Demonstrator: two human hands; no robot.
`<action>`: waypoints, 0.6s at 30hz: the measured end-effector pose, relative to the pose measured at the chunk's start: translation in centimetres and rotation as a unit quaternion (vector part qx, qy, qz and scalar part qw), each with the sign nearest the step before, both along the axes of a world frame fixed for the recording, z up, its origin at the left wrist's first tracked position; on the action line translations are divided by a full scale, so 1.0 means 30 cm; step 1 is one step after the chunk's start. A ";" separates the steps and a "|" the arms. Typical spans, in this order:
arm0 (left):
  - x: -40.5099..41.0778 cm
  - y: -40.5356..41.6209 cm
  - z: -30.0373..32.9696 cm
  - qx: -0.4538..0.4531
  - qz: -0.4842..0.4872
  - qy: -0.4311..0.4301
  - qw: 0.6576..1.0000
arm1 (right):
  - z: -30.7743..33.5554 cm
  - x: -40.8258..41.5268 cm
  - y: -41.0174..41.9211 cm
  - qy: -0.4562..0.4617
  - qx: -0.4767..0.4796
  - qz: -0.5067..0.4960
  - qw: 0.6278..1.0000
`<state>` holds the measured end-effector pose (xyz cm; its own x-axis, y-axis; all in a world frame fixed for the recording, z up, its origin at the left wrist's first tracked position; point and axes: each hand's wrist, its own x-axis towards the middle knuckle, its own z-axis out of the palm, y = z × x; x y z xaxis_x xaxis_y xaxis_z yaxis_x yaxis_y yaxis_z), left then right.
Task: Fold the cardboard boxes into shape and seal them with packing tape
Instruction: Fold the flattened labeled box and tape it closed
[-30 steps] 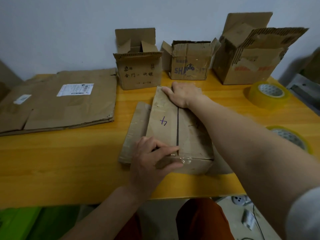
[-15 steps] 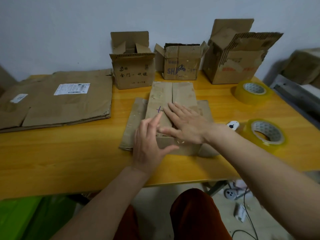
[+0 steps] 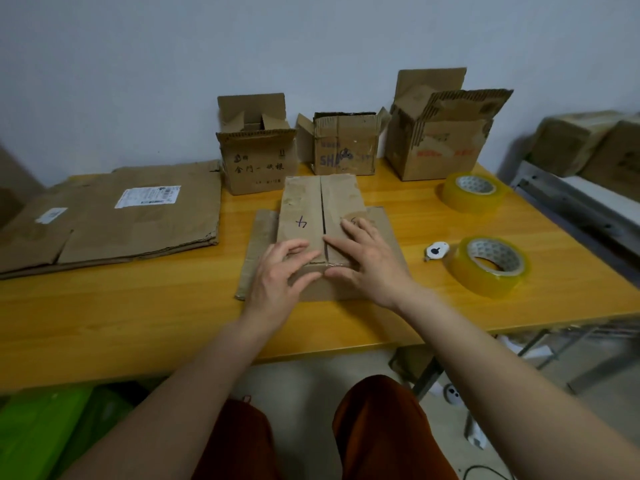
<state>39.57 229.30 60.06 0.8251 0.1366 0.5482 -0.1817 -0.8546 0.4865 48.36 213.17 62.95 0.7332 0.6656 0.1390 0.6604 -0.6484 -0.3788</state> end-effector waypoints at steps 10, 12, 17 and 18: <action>0.048 -0.229 -0.044 0.269 0.035 0.056 0.961 | -0.029 -0.011 -0.200 -0.005 0.200 -0.089 0.976; 0.069 -0.245 -0.071 0.317 0.084 0.091 0.940 | -0.046 0.019 -0.277 -0.051 0.165 -0.168 0.971; 0.120 -0.234 -0.079 0.359 0.120 0.119 0.918 | -0.091 0.102 -0.459 -0.062 -0.159 -0.318 0.933; 0.126 -0.231 -0.075 0.362 0.117 0.126 0.916 | -0.096 0.108 -0.480 -0.052 -0.178 -0.334 0.924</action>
